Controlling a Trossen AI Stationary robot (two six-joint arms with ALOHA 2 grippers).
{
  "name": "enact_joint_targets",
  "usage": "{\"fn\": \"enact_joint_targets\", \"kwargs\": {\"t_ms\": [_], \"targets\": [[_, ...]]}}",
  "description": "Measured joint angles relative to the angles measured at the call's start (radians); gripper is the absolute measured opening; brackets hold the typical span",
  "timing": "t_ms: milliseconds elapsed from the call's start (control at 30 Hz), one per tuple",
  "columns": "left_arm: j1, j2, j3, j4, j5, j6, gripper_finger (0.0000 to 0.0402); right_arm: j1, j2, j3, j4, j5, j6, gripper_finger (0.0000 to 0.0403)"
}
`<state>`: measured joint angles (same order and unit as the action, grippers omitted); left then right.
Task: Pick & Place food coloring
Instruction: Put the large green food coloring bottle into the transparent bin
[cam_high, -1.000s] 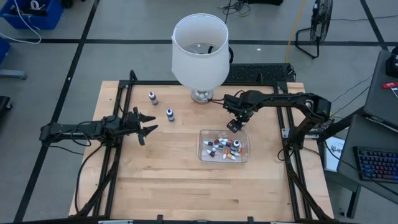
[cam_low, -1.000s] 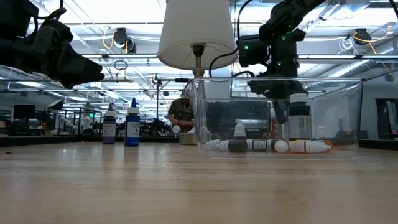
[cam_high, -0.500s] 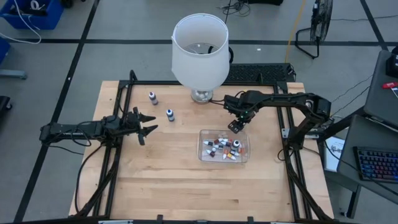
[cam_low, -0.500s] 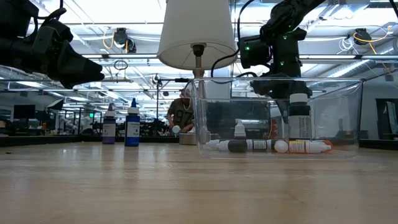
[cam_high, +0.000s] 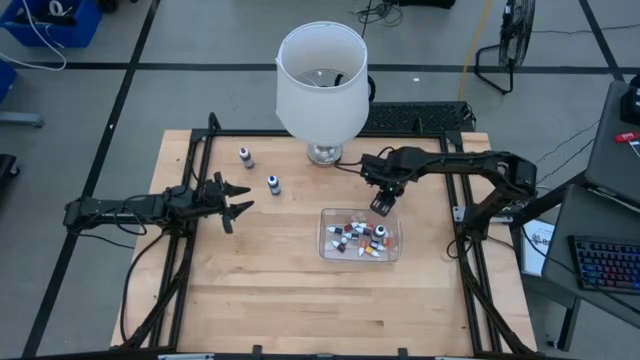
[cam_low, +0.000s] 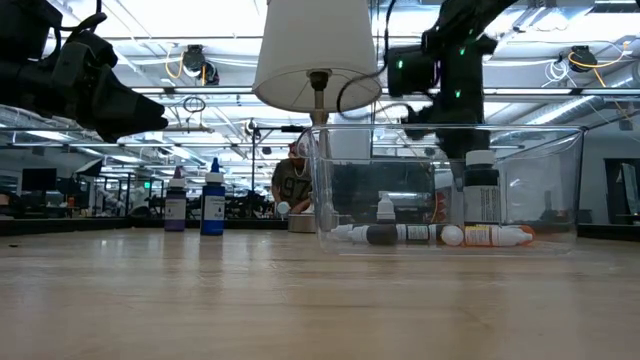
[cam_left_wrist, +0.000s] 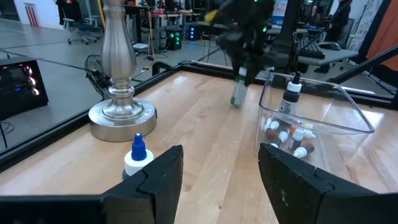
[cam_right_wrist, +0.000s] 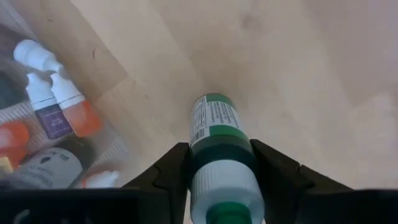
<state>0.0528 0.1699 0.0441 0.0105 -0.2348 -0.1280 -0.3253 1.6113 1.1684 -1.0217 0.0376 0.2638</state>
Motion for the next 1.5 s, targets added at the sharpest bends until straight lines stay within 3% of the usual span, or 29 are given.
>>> {"fn": "enact_joint_targets", "kwargs": {"t_ms": [267, 467, 600, 800, 1033, 1500], "targets": [[0.000, 0.000, 0.000, 0.000, 0.000, 0.000, 0.0212, 0.100, -0.209, 0.126, -0.072, 0.096, 0.066, 0.0133], [0.000, 0.000, 0.000, 0.000, 0.000, 0.000, 0.0212, 0.329, -0.346, 0.200, -0.053, 0.091, 0.166, 0.0133], [0.000, 0.000, 0.000, 0.000, 0.000, 0.000, 0.0212, 0.494, -0.337, 0.222, -0.068, 0.096, 0.287, 0.0133], [0.000, 0.000, 0.000, -0.001, 0.000, 0.000, 0.0212, 0.641, -0.155, 0.286, -0.182, 0.084, 0.352, 0.0133], [0.000, 0.000, 0.000, 0.000, 0.000, 0.000, 0.0212, 0.674, 0.028, 0.351, -0.333, 0.008, 0.364, 0.0133], [0.000, 0.000, 0.000, 0.000, 0.000, 0.000, 0.0212, 0.573, 0.073, 0.353, -0.331, -0.017, 0.297, 0.0133]]}}
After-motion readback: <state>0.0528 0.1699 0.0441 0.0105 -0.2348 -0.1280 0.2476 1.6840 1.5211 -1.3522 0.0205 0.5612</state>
